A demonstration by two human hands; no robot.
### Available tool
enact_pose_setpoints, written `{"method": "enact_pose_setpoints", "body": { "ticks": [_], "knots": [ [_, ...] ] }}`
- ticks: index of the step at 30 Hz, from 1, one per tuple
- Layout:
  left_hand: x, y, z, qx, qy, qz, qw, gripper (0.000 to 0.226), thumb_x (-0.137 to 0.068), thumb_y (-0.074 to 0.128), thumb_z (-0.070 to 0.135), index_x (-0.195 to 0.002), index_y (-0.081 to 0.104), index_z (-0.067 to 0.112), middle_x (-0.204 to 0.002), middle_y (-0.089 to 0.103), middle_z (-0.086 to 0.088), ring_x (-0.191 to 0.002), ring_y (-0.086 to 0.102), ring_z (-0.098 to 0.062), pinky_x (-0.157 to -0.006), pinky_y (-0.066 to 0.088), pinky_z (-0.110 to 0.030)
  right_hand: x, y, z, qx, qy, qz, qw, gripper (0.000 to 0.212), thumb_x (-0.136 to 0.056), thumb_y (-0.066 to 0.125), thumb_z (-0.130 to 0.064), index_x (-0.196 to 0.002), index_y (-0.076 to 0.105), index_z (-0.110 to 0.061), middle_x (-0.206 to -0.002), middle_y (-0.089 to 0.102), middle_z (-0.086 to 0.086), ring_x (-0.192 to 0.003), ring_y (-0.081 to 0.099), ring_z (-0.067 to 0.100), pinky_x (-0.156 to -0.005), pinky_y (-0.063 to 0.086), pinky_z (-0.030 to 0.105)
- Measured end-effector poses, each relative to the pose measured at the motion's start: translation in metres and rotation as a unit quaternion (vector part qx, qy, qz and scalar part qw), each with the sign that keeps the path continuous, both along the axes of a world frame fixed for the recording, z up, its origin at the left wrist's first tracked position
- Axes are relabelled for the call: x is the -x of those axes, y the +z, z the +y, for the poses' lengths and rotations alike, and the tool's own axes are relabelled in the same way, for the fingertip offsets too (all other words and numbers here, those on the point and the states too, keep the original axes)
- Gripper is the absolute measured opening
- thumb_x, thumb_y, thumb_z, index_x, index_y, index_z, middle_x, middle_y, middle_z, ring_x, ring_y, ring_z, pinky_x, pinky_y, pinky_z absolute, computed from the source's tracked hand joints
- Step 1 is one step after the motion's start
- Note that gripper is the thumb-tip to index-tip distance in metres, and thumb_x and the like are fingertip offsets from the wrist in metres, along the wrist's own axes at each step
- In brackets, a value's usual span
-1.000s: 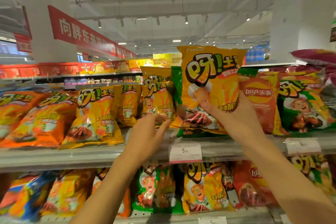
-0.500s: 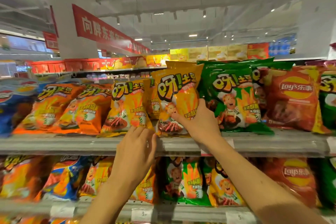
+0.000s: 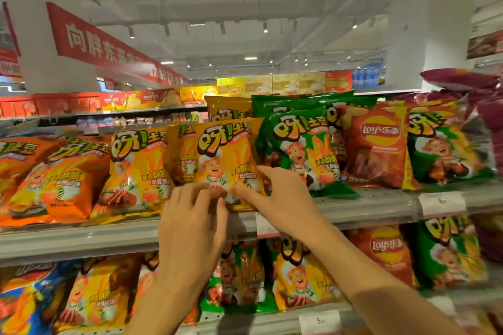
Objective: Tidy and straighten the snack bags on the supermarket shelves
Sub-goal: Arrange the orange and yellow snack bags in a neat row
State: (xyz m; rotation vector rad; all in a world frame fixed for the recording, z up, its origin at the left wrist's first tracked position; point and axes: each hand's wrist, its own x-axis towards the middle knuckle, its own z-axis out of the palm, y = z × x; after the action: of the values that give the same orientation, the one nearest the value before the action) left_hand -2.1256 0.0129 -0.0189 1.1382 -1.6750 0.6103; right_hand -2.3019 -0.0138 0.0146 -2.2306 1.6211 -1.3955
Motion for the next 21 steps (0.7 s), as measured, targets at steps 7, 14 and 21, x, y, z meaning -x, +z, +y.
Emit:
{"method": "enact_pose_setpoints", "body": {
  "ticks": [7,14,21],
  "knots": [
    [0.108,0.014,-0.003,-0.025,-0.165,0.032,0.986,0.019,-0.096,0.054,0.026,-0.106,0.064,0.014,-0.104,0.058,0.005,-0.095,0.056,-0.010,-0.080,0.045,-0.021,0.116,-0.005,0.021,0.092,-0.033,-0.120,0.988,0.016,-0.093,0.072,-0.036,-0.096,0.078,-0.023,-0.082,0.073,-0.018,-0.079,0.068,-0.003,-0.074,0.057,0.020],
    [0.248,0.026,-0.023,-0.118,-0.211,0.102,0.965,0.036,-0.097,0.060,0.032,-0.129,0.054,0.019,-0.122,0.054,0.007,-0.110,0.053,-0.007,-0.093,0.044,-0.022,0.279,-0.002,0.030,0.121,-0.147,-0.141,0.972,0.007,-0.093,0.071,-0.030,-0.087,0.069,-0.027,-0.076,0.068,-0.017,-0.073,0.067,0.002,-0.070,0.058,0.031],
    [0.319,0.041,-0.055,-0.271,-0.170,0.197,0.927,0.089,-0.085,0.066,0.058,-0.154,0.023,0.021,-0.147,0.043,-0.001,-0.129,0.047,-0.016,-0.107,0.044,-0.038,0.386,0.006,0.008,0.051,-0.214,-0.057,0.974,0.073,-0.083,0.072,-0.058,-0.137,0.053,-0.014,-0.128,0.059,0.010,-0.124,0.049,0.030,-0.102,0.043,0.042]
  ]
}}
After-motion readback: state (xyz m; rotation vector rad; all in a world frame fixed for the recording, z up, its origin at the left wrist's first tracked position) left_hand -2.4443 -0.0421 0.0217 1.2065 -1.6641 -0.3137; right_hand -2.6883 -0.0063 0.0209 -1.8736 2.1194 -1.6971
